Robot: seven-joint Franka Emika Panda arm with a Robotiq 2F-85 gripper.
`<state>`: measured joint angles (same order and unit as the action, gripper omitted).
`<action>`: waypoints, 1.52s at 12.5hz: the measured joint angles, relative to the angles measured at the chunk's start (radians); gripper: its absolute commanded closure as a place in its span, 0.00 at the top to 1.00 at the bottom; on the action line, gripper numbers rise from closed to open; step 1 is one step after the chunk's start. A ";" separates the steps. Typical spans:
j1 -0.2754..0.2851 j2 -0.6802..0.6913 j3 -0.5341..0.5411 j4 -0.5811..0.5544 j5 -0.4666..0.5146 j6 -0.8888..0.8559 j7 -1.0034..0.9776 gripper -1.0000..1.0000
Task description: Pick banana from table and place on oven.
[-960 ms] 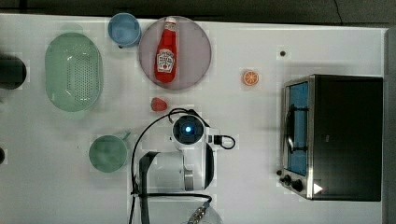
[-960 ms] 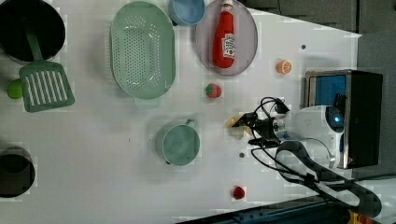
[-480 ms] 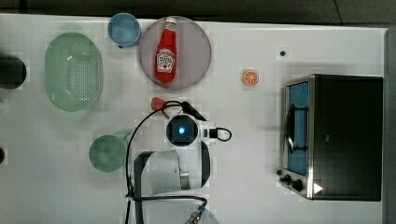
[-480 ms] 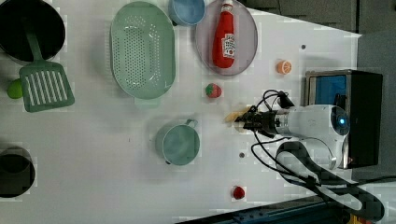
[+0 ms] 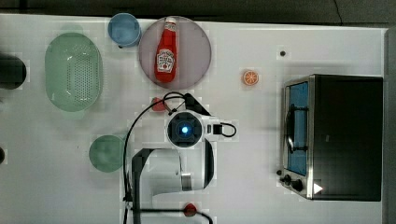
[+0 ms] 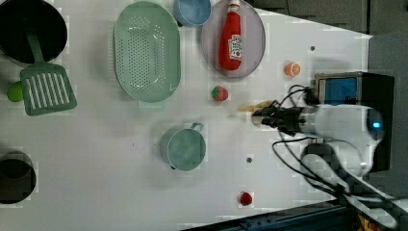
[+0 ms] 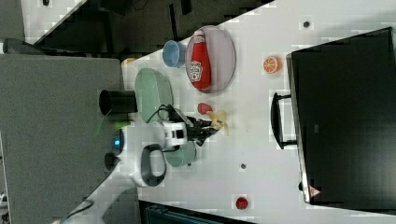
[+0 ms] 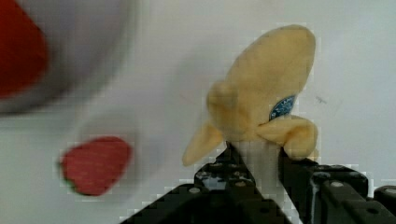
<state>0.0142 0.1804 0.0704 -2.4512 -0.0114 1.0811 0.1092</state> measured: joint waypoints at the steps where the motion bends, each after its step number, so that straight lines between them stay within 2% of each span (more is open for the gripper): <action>1: -0.003 -0.070 -0.001 -0.004 0.008 -0.059 0.000 0.25; 2: -0.003 -0.156 -0.005 -0.004 0.010 -0.143 0.000 0.25; 4: 0.002 -0.316 -0.021 0.064 -0.009 -0.364 0.000 0.25; 8: 0.015 -0.459 -0.077 0.316 0.004 -0.699 0.000 0.25; 10: 0.006 -0.462 -0.115 0.416 0.000 -0.773 -0.010 0.25; 12: 0.019 -0.463 -0.197 0.455 -0.013 -0.800 -0.077 0.25; 15: 0.007 -0.429 -0.350 0.471 -0.033 -0.829 -0.210 0.25; 17: -0.025 -0.364 -0.443 0.451 -0.023 -0.805 -0.327 0.25; 19: -0.025 -0.278 -0.564 0.434 -0.031 -0.741 -0.466 0.25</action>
<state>-0.0109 -0.0975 -0.4932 -2.0176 -0.0422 0.3401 -0.3569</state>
